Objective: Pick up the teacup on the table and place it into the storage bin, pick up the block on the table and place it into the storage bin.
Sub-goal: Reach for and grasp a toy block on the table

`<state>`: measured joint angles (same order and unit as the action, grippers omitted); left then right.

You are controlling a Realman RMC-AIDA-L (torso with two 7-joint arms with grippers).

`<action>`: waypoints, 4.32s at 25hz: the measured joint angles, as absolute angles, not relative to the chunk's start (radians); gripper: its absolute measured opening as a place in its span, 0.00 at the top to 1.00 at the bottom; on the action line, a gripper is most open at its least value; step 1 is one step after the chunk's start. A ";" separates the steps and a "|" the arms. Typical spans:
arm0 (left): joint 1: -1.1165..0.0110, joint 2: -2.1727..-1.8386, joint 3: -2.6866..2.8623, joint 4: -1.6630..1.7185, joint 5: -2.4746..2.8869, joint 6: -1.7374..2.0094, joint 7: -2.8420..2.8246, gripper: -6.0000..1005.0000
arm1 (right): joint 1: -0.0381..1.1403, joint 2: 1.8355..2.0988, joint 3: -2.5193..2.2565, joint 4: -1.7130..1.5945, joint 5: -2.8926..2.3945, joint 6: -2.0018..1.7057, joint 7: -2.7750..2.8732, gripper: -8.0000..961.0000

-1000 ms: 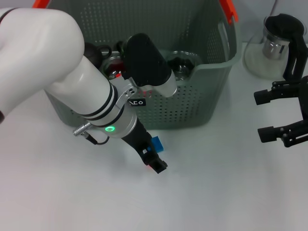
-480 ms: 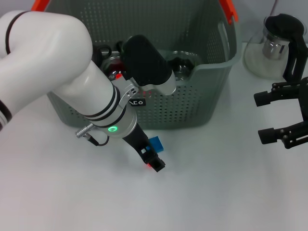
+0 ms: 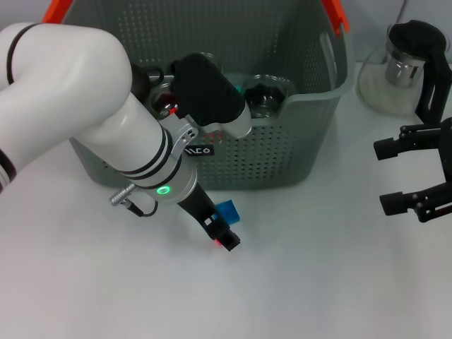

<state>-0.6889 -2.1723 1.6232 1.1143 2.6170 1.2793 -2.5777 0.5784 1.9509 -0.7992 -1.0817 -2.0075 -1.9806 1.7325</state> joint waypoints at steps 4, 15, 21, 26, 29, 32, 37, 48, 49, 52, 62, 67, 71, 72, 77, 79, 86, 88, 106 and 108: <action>-0.689 -2.172 1.621 1.112 2.617 1.270 -2.588 0.13 | 0.581 1.957 -0.799 -1.081 -2.035 -1.981 1.732 0.02; -0.691 -2.172 1.620 1.086 2.619 1.244 -2.600 0.13 | 0.582 1.960 -0.799 -1.081 -2.051 -1.982 1.730 0.02; -0.693 -2.172 1.621 1.084 2.619 1.227 -2.609 0.13 | 0.581 1.959 -0.799 -1.082 -2.051 -1.982 1.730 0.02; -0.693 -2.172 1.621 1.083 2.619 1.225 -2.612 0.13 | 0.580 1.959 -0.799 -1.082 -2.051 -1.983 1.730 0.02; -0.693 -2.172 1.623 1.082 2.618 1.225 -2.612 0.13 | 0.580 1.959 -0.799 -1.082 -2.051 -1.983 1.730 0.02; -0.695 -2.172 1.627 1.074 2.618 1.221 -2.612 0.13 | 0.580 1.959 -0.799 -1.081 -2.051 -1.983 1.730 0.02; -0.695 -2.173 1.629 1.073 2.618 1.218 -2.612 0.13 | 0.580 1.959 -0.799 -1.081 -2.051 -1.983 1.730 0.02; -0.695 -2.174 1.637 1.074 2.610 1.211 -2.612 0.13 | 0.578 1.959 -0.799 -1.081 -2.051 -1.982 1.729 0.02; -0.695 -2.174 1.640 1.074 2.609 1.208 -2.612 0.13 | 0.578 1.959 -0.799 -1.081 -2.051 -1.982 1.729 0.02; -0.694 -2.175 1.650 1.073 2.609 1.198 -2.612 0.13 | 0.578 1.959 -0.799 -1.081 -2.051 -1.982 1.729 0.02; -0.694 -2.175 1.662 1.072 2.609 1.181 -2.611 0.14 | 0.577 1.960 -0.797 -1.081 -2.051 -1.982 1.723 0.02; -0.694 -2.175 1.669 1.072 2.609 1.171 -2.611 0.15 | 0.577 1.962 -0.795 -1.081 -2.051 -1.982 1.721 0.02; -0.695 -2.175 1.669 1.062 2.609 1.166 -2.612 0.15 | 0.577 1.962 -0.793 -1.081 -2.051 -1.982 1.720 0.02; -0.695 -2.175 1.669 1.059 2.609 1.166 -2.612 0.16 | 0.577 1.962 -0.793 -1.081 -2.051 -1.982 1.720 0.02; -0.697 -2.175 1.669 1.050 2.609 1.165 -2.606 0.17 | 0.577 1.963 -0.791 -1.080 -2.051 -1.982 1.720 0.02; -0.697 -2.175 1.669 1.049 2.609 1.164 -2.605 0.24 | 0.577 1.964 -0.792 -1.080 -2.051 -1.982 1.720 0.02; -0.697 -2.175 1.671 1.049 2.609 1.157 -2.603 0.52 | 0.576 1.965 -0.792 -1.080 -2.051 -1.982 1.720 0.02; -0.696 -2.175 1.674 1.049 2.609 1.156 -2.603 0.56 | 0.576 1.965 -0.792 -1.080 -2.051 -1.982 1.720 0.02; -0.703 -2.175 1.705 1.058 2.592 1.165 -2.595 0.37 | 0.574 1.965 -0.792 -1.080 -2.051 -1.982 1.720 0.02; -0.703 -2.175 1.705 1.055 2.592 1.160 -2.594 0.35 | 0.573 1.965 -0.791 -1.080 -2.051 -1.982 1.720 0.02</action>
